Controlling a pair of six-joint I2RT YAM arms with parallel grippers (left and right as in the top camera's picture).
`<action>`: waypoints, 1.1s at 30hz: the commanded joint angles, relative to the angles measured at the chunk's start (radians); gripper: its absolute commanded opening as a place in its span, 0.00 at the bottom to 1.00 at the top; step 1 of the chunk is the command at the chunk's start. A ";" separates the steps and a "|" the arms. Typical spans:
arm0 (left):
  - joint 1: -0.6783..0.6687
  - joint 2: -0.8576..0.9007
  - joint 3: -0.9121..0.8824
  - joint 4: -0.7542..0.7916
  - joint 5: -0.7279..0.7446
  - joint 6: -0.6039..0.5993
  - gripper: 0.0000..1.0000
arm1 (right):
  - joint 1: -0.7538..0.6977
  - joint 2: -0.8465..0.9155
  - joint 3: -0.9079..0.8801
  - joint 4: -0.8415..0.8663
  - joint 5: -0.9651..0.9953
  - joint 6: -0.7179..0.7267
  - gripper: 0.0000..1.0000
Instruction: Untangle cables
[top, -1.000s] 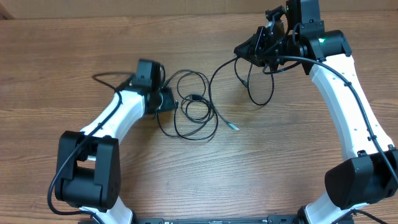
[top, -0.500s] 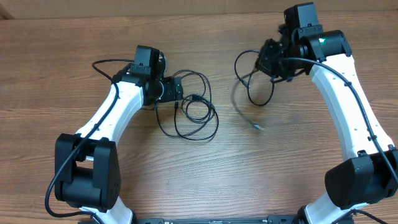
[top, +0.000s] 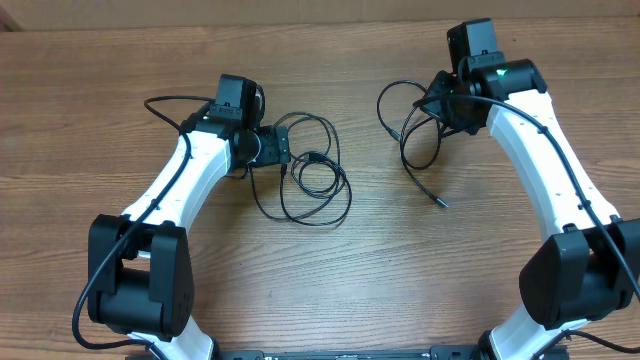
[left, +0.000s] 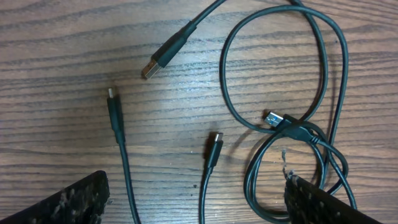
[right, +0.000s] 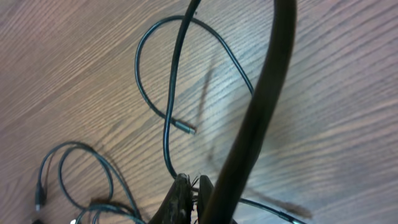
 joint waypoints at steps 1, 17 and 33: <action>-0.005 -0.004 -0.021 -0.005 -0.014 0.011 0.90 | -0.005 0.005 -0.031 0.032 0.030 0.010 0.04; -0.005 -0.004 -0.034 -0.035 -0.014 0.011 0.95 | -0.005 0.018 -0.166 0.308 0.057 0.009 0.04; -0.005 -0.004 -0.034 -0.043 -0.014 0.011 1.00 | -0.005 0.052 -0.166 0.326 -0.013 0.009 1.00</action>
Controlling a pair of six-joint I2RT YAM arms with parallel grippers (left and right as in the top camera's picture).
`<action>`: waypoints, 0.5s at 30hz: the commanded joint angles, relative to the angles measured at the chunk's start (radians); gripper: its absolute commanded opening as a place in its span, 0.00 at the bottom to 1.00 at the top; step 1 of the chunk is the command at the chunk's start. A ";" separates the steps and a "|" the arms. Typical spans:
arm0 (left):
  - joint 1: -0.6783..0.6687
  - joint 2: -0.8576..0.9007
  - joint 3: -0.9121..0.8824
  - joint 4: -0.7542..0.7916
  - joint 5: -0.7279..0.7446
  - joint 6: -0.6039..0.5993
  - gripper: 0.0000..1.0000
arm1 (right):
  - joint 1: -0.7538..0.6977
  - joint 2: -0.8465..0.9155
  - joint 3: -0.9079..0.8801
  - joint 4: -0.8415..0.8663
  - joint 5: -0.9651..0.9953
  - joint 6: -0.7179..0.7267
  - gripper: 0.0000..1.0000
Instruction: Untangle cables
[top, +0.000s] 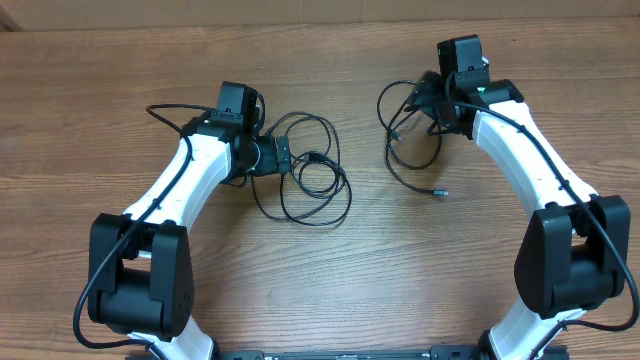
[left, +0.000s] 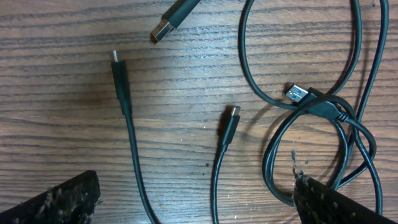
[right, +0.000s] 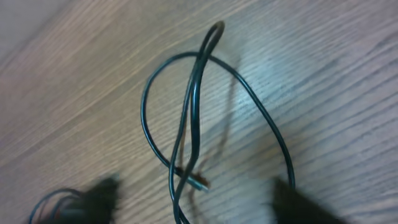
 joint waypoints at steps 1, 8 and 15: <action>-0.005 -0.004 -0.005 0.001 -0.010 0.008 0.99 | -0.005 0.000 -0.005 -0.018 -0.056 -0.001 1.00; -0.005 -0.004 -0.005 0.002 -0.011 0.008 1.00 | -0.005 0.000 -0.005 -0.141 -0.206 -0.001 1.00; -0.005 -0.004 -0.005 0.016 -0.011 0.008 1.00 | -0.005 0.000 -0.005 -0.225 -0.220 -0.002 1.00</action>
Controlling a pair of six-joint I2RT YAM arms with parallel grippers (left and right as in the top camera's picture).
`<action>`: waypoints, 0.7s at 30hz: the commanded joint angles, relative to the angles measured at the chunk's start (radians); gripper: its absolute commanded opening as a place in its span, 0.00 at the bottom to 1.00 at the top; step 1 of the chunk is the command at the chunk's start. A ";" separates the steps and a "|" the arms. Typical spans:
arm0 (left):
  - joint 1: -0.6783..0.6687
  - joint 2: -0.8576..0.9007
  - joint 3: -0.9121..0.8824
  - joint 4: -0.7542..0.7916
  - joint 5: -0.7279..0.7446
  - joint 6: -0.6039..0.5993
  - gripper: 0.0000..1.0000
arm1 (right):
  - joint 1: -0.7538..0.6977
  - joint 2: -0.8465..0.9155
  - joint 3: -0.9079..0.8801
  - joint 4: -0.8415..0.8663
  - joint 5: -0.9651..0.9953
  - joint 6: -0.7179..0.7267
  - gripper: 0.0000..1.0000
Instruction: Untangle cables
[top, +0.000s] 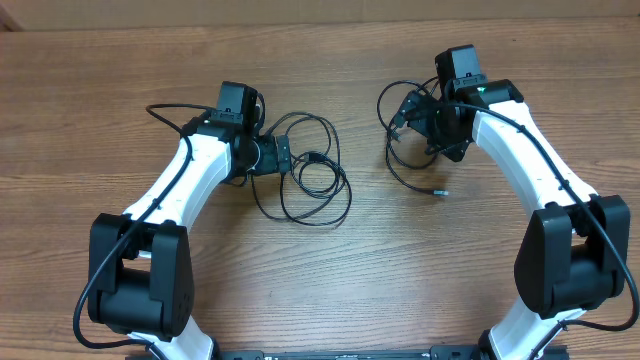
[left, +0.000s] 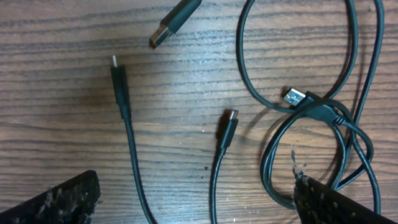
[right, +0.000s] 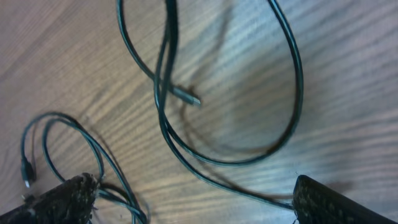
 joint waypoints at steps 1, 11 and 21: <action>-0.005 -0.004 -0.005 0.005 -0.011 0.008 1.00 | -0.005 0.000 -0.005 -0.025 -0.040 -0.009 1.00; -0.005 -0.004 -0.005 0.005 -0.011 0.008 1.00 | -0.051 0.000 0.159 -0.236 -0.122 -0.127 0.99; -0.005 -0.004 -0.005 0.005 -0.011 0.008 1.00 | -0.028 0.002 0.158 -0.307 -0.038 -0.154 0.83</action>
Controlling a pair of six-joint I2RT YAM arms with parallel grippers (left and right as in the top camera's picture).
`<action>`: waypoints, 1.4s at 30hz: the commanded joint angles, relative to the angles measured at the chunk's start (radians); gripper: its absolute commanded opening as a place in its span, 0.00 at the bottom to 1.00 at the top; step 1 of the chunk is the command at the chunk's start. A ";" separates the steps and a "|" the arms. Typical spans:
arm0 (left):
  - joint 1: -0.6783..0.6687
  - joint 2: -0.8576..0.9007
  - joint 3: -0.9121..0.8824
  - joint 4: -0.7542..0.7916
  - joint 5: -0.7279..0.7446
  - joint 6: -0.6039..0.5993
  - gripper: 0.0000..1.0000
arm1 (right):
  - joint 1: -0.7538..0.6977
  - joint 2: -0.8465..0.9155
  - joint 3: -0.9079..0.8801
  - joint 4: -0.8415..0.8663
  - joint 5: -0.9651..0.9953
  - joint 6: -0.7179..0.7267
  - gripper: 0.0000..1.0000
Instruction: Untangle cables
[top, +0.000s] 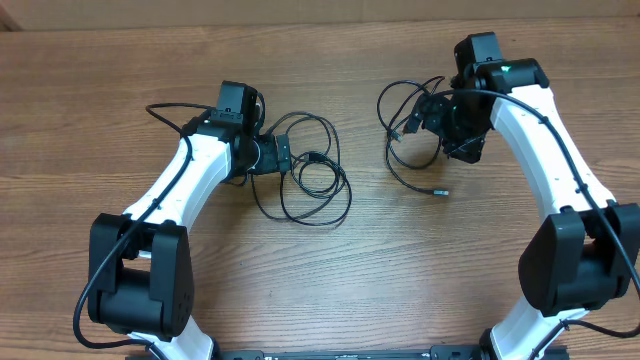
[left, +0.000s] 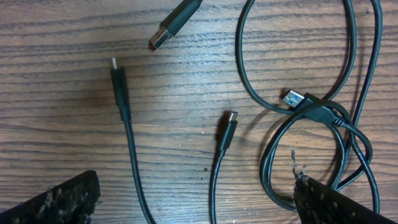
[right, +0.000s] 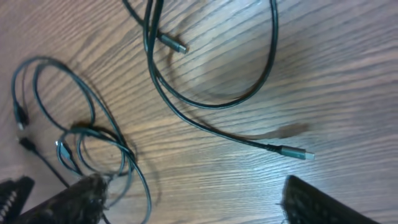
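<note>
A tangle of black cables (top: 318, 158) lies left of the table's middle, with several plug ends spread out in the left wrist view: a USB-A plug (left: 168, 28), a thin plug (left: 118, 87) and a blue-tongued plug (left: 295, 98) at the knot. My left gripper (left: 196, 202) hovers open at the tangle's left edge, holding nothing. One separate cable (right: 211, 107) lies looped at the right, its silver plug (right: 295, 152) stretched out on the wood. My right gripper (top: 445, 130) is open above that cable and to its right, nothing between its fingers (right: 323, 202).
The wooden table (top: 320, 270) carries nothing but the cables and the two arms. The left arm's own black lead (top: 165, 105) arcs beside its wrist. The table's far edge (top: 300, 25) runs just behind both grippers.
My right gripper has pulled back to the right and away from the loose cable, so its view now takes in the whole cable and the tangle. The left gripper has not moved.
At first my right gripper was shut on the separate cable, holding it up at the right. Then the cable lay looped on the table and the gripper stood open over it. Now that gripper is farther off. The left gripper stayed open at the tangle.
</note>
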 joint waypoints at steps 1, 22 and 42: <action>-0.005 -0.004 -0.005 0.000 -0.011 0.008 0.99 | 0.022 -0.001 -0.002 0.015 0.050 0.000 0.82; -0.005 -0.004 -0.005 0.000 -0.011 0.008 1.00 | 0.198 -0.001 -0.168 0.338 0.335 -0.045 0.64; -0.005 -0.004 -0.005 0.000 -0.011 0.008 1.00 | 0.198 -0.001 -0.489 0.827 0.304 -0.233 0.62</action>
